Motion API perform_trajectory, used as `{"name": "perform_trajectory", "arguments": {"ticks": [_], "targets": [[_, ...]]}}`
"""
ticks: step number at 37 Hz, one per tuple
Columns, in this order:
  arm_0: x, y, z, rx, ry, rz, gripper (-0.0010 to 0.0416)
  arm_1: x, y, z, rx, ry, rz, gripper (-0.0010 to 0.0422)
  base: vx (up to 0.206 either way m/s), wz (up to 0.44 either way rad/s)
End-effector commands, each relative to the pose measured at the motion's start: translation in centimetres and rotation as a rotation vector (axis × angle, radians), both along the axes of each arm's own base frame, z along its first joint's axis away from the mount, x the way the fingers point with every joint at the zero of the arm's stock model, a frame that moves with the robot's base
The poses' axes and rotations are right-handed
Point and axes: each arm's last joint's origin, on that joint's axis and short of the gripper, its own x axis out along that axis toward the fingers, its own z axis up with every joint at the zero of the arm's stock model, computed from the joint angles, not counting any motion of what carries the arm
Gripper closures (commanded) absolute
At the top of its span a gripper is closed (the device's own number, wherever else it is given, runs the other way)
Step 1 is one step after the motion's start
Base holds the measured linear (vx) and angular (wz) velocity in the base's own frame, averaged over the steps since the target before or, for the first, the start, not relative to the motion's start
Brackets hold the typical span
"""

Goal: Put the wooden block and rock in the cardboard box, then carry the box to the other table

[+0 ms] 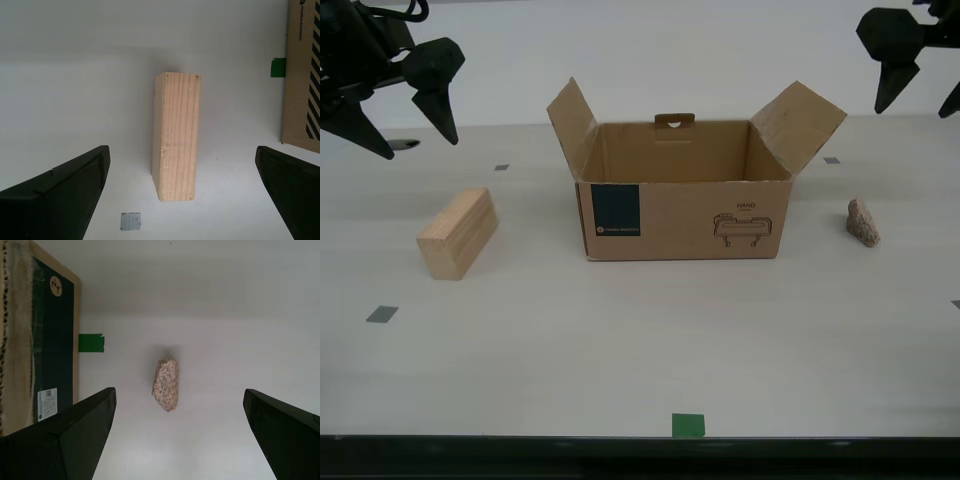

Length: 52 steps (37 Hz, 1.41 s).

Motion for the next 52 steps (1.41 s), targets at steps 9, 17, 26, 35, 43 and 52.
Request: {"name": "perform_trajectory", "arguments": {"ticks": [9,17,26,35,43,52], "targets": [[2.2,0.0,-4.1,-0.001,0.073,0.012,0.0053,0.0,0.0,0.0,-0.004,-0.001,0.001,0.0014,0.0,0.0],[2.8,0.1,-6.8,-0.004,0.156,0.017,0.006,0.1,0.0,0.0,-0.004,-0.006,0.001,0.0014,0.0,0.0],[3.4,0.4,-7.8,0.002,0.144,0.032,0.0077,0.2,0.0,0.1,-0.007,-0.019,0.006,0.0014,0.0,0.0],[3.5,0.6,-10.1,0.001,0.22,0.037,0.0101,0.3,-0.1,0.1,-0.008,-0.029,0.008,0.0014,0.0,0.0],[3.8,1.1,-11.3,-0.001,0.226,0.052,0.0105,0.4,-0.1,0.1,-0.009,-0.04,0.007,0.0014,0.0,0.0],[4.0,1.2,-12.7,-0.009,0.244,0.077,0.0091,0.5,-0.1,0.2,-0.009,-0.047,0.007,0.0014,0.0,0.0]]}}
